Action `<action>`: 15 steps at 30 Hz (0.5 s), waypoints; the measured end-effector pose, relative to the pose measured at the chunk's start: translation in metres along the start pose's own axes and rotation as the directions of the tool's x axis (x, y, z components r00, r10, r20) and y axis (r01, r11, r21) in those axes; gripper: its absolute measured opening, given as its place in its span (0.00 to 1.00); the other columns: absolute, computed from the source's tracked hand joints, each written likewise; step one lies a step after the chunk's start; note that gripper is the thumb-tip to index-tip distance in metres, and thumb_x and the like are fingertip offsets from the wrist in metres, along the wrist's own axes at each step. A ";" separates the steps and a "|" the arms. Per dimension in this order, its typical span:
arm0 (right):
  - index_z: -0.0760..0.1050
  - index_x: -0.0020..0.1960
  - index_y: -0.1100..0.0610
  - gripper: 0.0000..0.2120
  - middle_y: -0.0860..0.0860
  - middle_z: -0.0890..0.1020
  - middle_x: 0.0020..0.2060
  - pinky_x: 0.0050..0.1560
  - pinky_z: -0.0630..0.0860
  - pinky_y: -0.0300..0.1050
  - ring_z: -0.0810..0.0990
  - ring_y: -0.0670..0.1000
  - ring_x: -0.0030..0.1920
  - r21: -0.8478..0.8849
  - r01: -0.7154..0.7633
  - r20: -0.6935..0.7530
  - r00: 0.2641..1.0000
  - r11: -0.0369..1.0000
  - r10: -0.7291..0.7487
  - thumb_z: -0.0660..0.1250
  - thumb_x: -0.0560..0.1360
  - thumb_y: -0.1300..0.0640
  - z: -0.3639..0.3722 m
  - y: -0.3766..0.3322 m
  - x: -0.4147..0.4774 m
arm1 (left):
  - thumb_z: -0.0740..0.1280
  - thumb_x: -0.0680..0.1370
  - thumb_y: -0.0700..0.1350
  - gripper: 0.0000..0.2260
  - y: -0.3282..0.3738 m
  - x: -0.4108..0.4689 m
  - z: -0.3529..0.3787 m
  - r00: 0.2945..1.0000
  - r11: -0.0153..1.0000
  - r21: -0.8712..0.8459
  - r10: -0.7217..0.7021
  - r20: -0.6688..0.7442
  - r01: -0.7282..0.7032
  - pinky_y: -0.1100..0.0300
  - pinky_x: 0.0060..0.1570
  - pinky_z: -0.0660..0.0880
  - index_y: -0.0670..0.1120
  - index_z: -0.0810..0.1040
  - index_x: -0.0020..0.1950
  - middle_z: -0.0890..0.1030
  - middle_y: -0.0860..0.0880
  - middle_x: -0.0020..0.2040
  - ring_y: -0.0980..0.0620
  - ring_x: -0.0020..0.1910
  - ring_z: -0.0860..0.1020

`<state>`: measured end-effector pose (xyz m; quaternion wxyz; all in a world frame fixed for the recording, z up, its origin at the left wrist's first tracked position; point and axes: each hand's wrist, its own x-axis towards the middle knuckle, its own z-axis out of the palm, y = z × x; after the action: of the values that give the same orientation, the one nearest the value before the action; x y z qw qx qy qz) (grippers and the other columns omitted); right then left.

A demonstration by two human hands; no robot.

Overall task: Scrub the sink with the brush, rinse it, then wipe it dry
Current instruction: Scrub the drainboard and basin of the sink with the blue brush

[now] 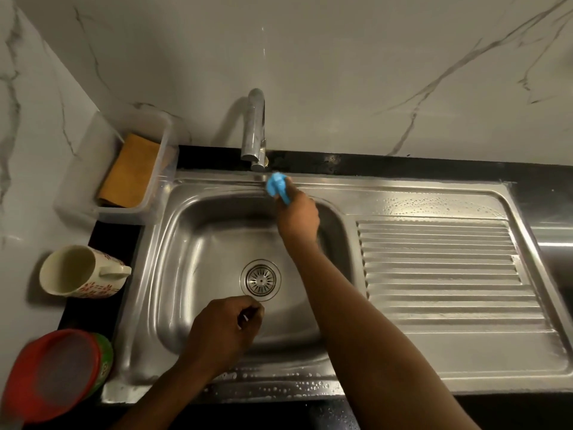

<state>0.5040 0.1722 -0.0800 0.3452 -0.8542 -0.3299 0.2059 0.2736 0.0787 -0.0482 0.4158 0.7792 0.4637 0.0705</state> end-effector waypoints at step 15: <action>0.79 0.68 0.52 0.15 0.50 0.85 0.59 0.58 0.78 0.43 0.83 0.50 0.59 0.292 -0.272 -0.312 0.879 0.917 0.360 0.68 0.83 0.54 -0.066 0.044 0.022 | 0.72 0.79 0.52 0.04 -0.007 -0.001 0.003 1.000 0.999 -0.046 -0.005 -0.023 0.004 0.60 0.39 0.79 0.57 0.84 0.45 0.83 0.64 0.38 0.60 0.39 0.81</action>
<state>0.5761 0.1339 -0.0705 0.4614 -0.8718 -0.0893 0.1384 0.2694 0.0776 -0.0546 0.4282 0.7677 0.4684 0.0892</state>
